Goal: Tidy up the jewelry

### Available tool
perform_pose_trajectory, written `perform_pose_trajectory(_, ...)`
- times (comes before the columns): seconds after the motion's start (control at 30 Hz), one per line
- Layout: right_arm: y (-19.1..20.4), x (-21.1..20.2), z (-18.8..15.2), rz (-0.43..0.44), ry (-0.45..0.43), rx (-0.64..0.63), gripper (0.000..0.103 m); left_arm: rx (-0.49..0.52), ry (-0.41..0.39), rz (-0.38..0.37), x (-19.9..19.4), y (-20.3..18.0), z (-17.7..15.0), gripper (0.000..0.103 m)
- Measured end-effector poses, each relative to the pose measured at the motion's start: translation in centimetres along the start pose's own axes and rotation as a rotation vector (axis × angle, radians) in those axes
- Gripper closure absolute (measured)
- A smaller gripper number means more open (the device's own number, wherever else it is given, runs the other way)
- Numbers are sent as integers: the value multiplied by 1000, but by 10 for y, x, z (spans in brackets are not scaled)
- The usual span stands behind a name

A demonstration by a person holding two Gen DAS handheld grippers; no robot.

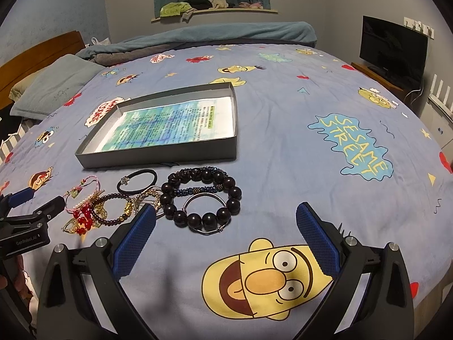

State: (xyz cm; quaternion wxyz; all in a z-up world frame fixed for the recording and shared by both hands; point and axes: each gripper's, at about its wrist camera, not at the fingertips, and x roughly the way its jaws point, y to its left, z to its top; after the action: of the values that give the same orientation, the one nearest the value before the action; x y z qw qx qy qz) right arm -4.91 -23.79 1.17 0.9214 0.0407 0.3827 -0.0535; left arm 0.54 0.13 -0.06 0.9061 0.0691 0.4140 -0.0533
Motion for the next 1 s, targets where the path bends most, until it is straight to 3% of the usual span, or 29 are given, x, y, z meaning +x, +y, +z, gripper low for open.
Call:
perform_pose_trajectory(0.53,-8,5,-2,11,-11,34,5,0,9,4,10,1,-4,5)
perform_pose_trajectory(1.0,-2,10,-4,2,-56,-34,5,-27,7,-34,17,9,-6,5)
